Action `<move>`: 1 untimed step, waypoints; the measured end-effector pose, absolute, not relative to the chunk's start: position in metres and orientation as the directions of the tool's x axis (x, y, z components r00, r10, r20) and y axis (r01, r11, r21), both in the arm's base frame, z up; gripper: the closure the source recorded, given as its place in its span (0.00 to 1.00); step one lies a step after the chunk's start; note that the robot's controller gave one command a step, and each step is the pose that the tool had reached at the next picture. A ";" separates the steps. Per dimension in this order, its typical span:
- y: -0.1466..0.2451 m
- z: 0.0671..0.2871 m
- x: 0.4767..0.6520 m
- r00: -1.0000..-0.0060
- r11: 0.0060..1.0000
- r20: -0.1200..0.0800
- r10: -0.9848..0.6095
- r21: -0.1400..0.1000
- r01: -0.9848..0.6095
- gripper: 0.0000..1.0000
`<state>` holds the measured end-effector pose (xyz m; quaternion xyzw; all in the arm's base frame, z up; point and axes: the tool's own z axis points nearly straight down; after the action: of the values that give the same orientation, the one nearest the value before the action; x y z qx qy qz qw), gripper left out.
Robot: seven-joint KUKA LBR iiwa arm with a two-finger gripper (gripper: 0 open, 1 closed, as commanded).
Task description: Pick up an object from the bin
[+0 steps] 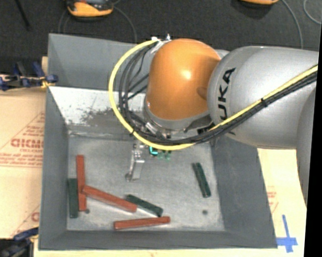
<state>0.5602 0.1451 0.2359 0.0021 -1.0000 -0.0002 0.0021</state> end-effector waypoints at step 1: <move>0.144 0.241 0.562 -1.000 1.000 -0.004 -0.001 0.002 -0.001 0.00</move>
Offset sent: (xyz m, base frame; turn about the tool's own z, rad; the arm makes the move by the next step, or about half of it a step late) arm -0.0678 0.0136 -0.1041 -0.0097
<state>0.5616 0.1444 0.2406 0.0006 -1.0000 -0.0008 -0.0018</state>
